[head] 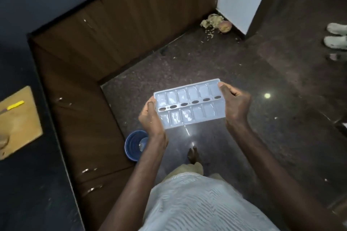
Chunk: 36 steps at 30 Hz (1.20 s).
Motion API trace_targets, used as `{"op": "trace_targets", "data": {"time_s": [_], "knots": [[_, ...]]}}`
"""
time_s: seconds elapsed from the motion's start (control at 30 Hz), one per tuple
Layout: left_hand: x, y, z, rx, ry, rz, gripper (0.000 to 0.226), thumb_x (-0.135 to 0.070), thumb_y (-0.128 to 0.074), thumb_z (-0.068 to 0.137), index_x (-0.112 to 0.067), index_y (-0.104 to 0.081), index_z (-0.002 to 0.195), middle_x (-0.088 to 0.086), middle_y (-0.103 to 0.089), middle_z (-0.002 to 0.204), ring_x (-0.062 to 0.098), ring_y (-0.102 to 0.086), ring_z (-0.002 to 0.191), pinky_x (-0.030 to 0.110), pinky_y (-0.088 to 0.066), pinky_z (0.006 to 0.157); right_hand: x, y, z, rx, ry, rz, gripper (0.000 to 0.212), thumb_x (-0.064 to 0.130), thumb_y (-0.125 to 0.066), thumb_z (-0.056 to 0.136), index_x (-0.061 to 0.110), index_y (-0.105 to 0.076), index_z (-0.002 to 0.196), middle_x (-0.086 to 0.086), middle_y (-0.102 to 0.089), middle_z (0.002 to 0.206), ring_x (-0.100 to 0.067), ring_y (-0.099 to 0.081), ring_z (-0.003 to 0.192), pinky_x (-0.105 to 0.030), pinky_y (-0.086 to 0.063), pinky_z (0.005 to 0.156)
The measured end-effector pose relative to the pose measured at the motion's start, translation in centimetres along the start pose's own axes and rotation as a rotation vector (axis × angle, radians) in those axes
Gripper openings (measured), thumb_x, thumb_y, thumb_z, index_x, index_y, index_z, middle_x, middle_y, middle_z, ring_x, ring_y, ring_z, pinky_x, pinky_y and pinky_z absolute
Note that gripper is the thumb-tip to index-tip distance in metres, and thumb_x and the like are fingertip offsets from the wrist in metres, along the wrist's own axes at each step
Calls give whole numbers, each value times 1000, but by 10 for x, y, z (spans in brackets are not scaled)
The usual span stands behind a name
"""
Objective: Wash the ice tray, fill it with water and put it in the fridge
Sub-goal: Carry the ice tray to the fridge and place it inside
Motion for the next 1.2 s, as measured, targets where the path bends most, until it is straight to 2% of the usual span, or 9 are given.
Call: {"op": "trace_targets", "data": {"time_s": [0.1,0.17,0.27,0.43,0.73,0.87,0.97,1.1,1.2], "knots": [[-18,-13,5,-9,-31,-21,28,-17,-58,95,-25,-84,91,-2,-80,83,13,-76,71,27,-58,57,16,-23,22,68,18,-8,15,25,-77,90,19,-83,102,8,-81,91,-6,-76,80,-21,-58,67],[-28,-20,6,-35,-36,-39,28,-19,-59,94,-29,-84,88,0,-81,85,16,-76,74,28,-59,58,24,-35,35,99,6,-2,20,26,-77,90,14,-83,105,5,-82,91,-9,-77,80,-24,-59,67],[-37,-29,11,-111,-34,-86,22,-18,-62,94,-21,-83,96,3,-82,92,19,-78,81,30,-61,63,32,-50,54,156,-5,-7,21,26,-78,90,13,-83,105,4,-82,89,-12,-78,80,-26,-60,65],[-38,-49,9,-189,-31,-116,20,-17,-66,92,-16,-83,101,0,-82,90,16,-77,80,31,-61,66,42,-58,83,192,-35,-7,19,24,-80,89,13,-83,105,3,-82,89,-13,-78,80,-28,-61,67],[-27,-176,-16,-302,-49,-156,22,-16,-63,95,-12,-81,108,-2,-82,84,11,-77,70,25,-59,55,94,-41,219,329,32,-49,16,21,-79,90,16,-83,105,12,-81,89,-4,-77,82,-17,-57,67],[-14,-234,-29,-358,-38,-192,22,-17,-65,96,-12,-80,110,4,-82,92,18,-77,78,31,-64,64,114,-28,280,384,35,-76,15,23,-79,88,18,-84,101,9,-82,91,-10,-78,89,-30,-63,78],[-9,-279,-35,-356,-48,-207,20,-18,-64,98,-14,-80,109,0,-82,87,15,-77,74,27,-61,58,125,-16,319,412,34,-99,13,25,-79,87,21,-84,99,9,-82,92,-11,-78,90,-40,-64,87],[-11,-340,-35,-323,-36,-207,26,-19,-62,101,-10,-76,121,2,-81,90,15,-77,75,26,-61,60,142,-4,369,424,15,-121,18,28,-76,90,18,-83,103,8,-82,94,-14,-78,94,-47,-63,90],[-16,-383,-29,-300,-42,-175,27,-23,-62,101,-11,-76,121,8,-81,100,22,-78,84,31,-63,64,152,3,404,411,1,-118,22,28,-74,92,16,-82,109,8,-82,95,-12,-78,93,-45,-64,88]]}}
Point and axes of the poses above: each hand's wrist, its own z-axis towards the middle knuckle, its own y-axis out of the back of the hand, x = y × z, the point moved 7 cm from there along z, towards the middle knuckle
